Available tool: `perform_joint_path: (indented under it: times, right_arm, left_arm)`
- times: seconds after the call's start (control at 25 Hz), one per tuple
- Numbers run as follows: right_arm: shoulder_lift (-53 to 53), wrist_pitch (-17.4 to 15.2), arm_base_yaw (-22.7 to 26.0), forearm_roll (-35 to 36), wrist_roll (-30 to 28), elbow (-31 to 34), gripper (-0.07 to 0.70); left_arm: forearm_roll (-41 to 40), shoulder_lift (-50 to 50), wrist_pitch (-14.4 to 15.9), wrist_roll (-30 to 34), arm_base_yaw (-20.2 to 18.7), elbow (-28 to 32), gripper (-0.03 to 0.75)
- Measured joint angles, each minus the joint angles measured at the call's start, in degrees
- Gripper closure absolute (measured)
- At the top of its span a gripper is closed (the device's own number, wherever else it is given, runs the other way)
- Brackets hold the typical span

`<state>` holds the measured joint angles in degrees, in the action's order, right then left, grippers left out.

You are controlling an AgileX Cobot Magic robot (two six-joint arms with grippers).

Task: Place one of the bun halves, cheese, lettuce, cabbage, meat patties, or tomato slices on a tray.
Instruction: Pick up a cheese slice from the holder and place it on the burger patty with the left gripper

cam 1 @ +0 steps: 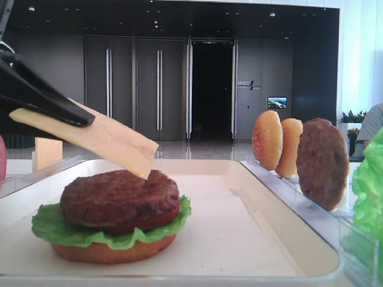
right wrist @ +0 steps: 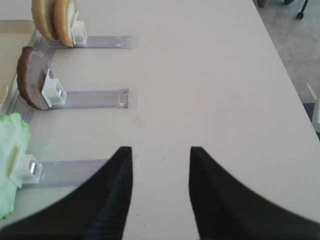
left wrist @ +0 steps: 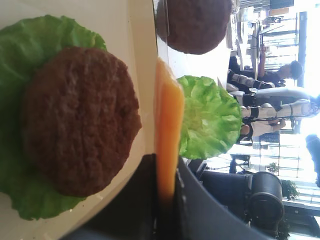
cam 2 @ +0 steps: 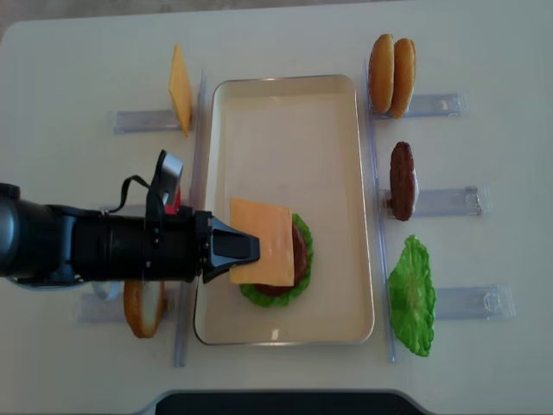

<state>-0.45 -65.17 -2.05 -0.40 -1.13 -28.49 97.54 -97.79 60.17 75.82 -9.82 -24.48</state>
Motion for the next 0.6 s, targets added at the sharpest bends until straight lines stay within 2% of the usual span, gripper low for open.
perform_joint_path:
  times: [0.6]
  right_arm:
    - [0.00, 0.00, 0.00, 0.00, 0.00, 0.00, 0.338]
  left_arm:
    - [0.30, -3.75, 0.83, 2.58, 0.00, 0.00, 0.685]
